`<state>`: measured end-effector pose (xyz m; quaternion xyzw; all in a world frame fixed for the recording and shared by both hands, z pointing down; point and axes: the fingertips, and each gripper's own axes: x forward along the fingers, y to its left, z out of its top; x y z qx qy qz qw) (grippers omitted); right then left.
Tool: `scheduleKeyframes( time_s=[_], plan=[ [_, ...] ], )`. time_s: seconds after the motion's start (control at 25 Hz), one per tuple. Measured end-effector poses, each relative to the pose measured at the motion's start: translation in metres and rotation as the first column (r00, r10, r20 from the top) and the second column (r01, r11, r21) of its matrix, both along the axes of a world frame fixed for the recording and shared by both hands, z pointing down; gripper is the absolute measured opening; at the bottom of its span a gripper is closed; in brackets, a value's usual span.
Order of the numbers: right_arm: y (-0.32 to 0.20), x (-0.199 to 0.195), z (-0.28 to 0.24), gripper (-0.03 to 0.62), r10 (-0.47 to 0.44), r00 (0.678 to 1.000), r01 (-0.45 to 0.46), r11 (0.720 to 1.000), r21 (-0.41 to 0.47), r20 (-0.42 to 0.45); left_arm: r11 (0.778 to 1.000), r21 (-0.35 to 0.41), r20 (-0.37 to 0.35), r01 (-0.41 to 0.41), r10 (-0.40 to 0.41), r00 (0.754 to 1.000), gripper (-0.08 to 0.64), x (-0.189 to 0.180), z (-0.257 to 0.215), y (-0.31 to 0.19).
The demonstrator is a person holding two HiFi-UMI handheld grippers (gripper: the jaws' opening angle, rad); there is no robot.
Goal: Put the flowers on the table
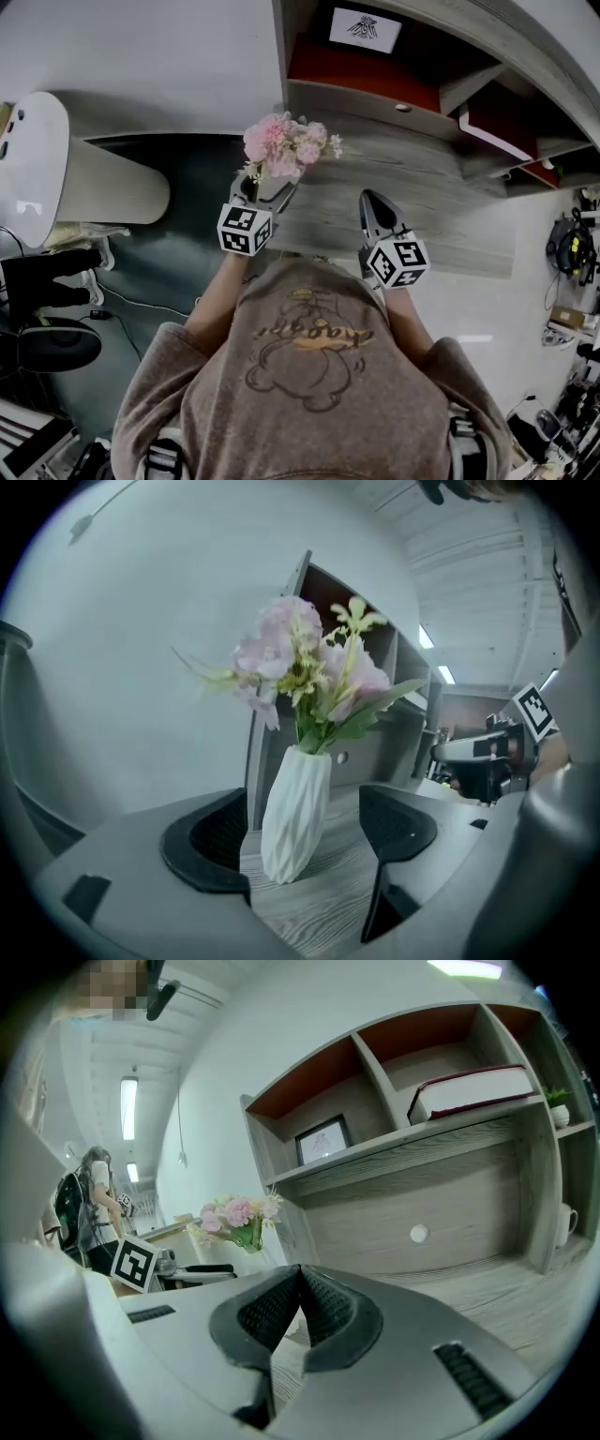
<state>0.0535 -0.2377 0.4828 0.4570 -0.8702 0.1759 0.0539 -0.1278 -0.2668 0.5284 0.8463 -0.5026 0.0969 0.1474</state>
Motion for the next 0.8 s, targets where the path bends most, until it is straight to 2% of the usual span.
scheduleKeyframes(
  time_s=[0.44, 0.72, 0.8],
  plan=[
    [0.001, -0.038, -0.002, -0.015, -0.104, 0.995, 0.104, 0.994, 0.022, -0.012, 0.995, 0.032, -0.051, 0.098, -0.096, 0.994, 0.364, -0.031, -0.039, 0.042],
    [-0.003, -0.047, -0.010, -0.015, -0.108, 0.993, 0.110, 0.992, 0.058, -0.036, 0.984, 0.098, -0.092, 0.147, -0.138, 0.986, 0.362, -0.043, -0.069, 0.060],
    [-0.003, -0.048, -0.011, -0.015, -0.106, 0.994, 0.108, 0.992, 0.065, -0.041, 0.979, 0.115, -0.102, 0.166, -0.154, 0.983, 0.320, -0.047, -0.074, 0.063]
  ],
)
